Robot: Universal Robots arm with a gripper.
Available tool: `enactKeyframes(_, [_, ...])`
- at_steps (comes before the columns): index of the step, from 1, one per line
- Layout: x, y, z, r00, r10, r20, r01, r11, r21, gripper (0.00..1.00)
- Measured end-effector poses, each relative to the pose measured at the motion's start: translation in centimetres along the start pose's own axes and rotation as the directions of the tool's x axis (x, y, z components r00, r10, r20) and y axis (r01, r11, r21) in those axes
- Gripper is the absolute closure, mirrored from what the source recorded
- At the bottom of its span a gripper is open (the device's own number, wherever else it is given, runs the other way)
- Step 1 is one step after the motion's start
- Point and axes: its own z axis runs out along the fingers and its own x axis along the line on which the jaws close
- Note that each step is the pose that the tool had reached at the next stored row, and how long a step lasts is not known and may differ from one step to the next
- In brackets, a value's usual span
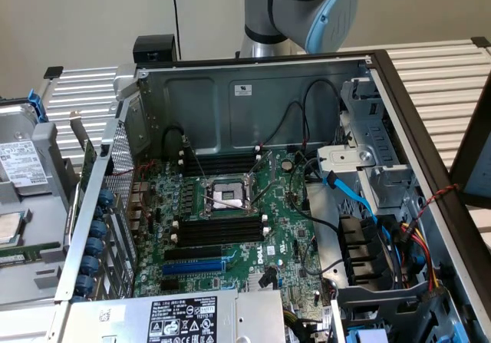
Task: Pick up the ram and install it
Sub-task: 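Reach for the ram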
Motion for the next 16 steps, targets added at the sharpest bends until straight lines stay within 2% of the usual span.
enactKeyframes(1, [-0.1, -0.9, -0.17, 1.0, 0.0, 0.0001, 0.0, 1.0, 0.0001, 0.88])
enactKeyframes(16, [-0.3, -6.38, -0.23, 1.0, 0.0, 0.0002, 0.0, 1.0, 0.0002, 0.88])
